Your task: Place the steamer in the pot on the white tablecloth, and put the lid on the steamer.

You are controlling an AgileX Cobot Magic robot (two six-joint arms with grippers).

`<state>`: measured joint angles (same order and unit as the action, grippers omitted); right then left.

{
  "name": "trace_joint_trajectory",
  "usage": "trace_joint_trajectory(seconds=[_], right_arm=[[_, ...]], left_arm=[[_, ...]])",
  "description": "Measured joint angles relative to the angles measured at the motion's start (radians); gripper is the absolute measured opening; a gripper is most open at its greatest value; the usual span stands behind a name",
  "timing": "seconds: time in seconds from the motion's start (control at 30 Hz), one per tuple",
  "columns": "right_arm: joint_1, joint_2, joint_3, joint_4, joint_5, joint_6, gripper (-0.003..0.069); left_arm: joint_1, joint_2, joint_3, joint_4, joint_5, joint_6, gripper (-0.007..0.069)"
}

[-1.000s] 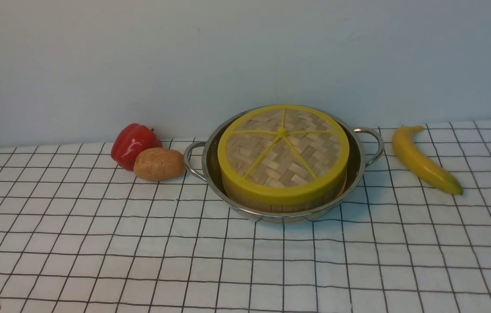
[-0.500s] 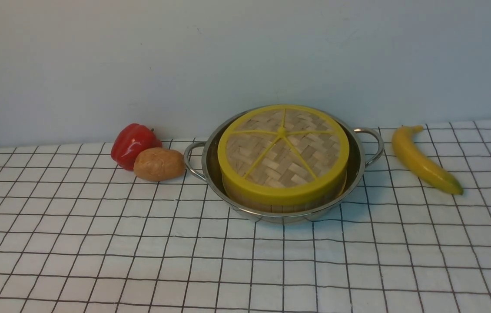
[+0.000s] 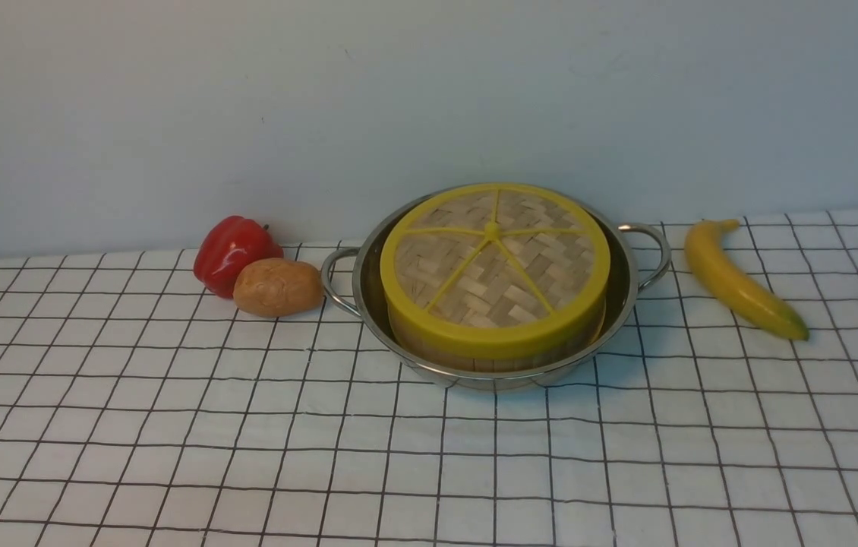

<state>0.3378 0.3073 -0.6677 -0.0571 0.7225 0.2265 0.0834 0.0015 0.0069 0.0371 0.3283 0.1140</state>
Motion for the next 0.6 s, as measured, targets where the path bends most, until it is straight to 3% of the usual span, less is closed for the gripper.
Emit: trace_joint_trajectory(seconds=[0.13, 0.37, 0.6], right_arm=[[-0.064, -0.026, 0.023, -0.016, -0.003, -0.019, 0.0232], [-0.305, -0.139, 0.251, -0.024, -0.077, -0.022, 0.0239], [-0.390, -0.259, 0.459, -0.024, -0.264, -0.022, 0.0240]], left_arm=[[0.000, 0.000, 0.000, 0.000, 0.001, 0.000, 0.0104], [0.000, 0.000, 0.000, 0.000, 0.001, 0.000, 0.0118], [0.000, 0.000, 0.000, 0.000, 0.001, 0.002, 0.0129]])
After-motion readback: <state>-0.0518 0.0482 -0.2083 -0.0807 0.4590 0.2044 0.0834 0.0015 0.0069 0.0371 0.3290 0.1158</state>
